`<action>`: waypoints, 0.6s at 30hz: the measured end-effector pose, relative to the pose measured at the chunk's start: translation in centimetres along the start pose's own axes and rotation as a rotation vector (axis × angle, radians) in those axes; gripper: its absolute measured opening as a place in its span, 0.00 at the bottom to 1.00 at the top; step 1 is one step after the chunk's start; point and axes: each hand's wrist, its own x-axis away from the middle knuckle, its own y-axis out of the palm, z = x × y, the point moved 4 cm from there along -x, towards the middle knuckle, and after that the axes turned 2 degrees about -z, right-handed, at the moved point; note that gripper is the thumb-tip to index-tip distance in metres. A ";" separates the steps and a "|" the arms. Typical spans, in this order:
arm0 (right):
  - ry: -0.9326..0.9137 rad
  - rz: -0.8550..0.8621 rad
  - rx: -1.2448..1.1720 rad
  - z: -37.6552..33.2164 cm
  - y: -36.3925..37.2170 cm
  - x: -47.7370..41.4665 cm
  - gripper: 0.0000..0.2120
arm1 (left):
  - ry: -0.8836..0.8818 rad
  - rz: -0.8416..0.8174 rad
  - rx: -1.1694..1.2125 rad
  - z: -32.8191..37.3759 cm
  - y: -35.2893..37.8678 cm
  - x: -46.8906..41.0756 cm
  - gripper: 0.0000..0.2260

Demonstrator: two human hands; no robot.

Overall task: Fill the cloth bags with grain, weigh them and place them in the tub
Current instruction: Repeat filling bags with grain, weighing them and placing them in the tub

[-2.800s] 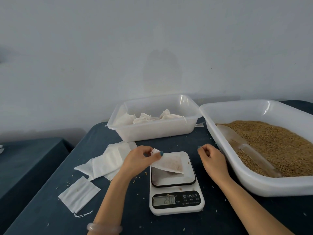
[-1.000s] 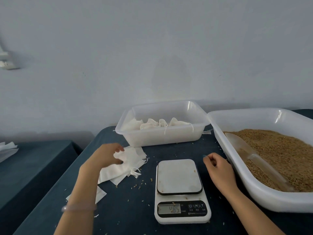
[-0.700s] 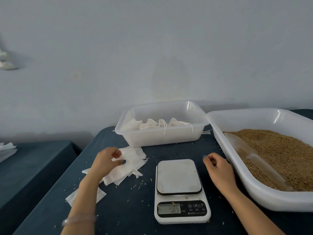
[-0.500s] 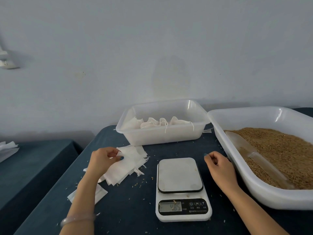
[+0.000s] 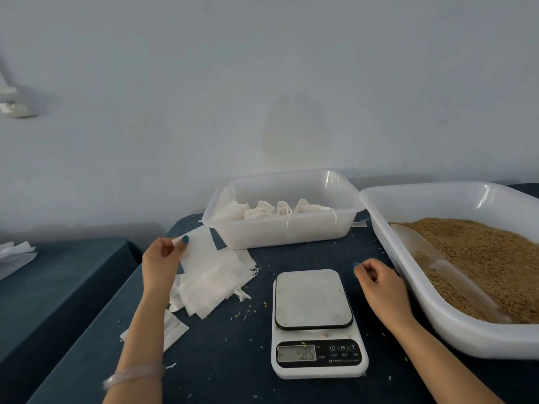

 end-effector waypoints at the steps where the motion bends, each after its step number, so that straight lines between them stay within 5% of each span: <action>1: -0.001 0.000 0.000 0.0 0.0 0.0 0.11 | 0.003 0.003 -0.002 0.4 0.3 0.4 0.12; 6: -0.046 -0.010 -0.041 -0.3 0.1 0.0 0.12 | 0.201 -0.156 -0.048 5.0 5.5 4.9 0.11; 11: -0.157 -0.132 -0.194 -2.0 0.5 0.5 0.14 | 0.683 -0.370 -0.219 11.1 12.0 11.9 0.05; 15: -0.181 -0.242 -0.372 -3.7 0.5 1.3 0.14 | 1.258 -0.303 -0.367 13.3 14.7 17.1 0.03; 18: -0.151 -0.265 -0.504 -3.9 0.4 1.4 0.13 | 1.367 -0.258 -0.377 13.0 14.6 18.1 0.05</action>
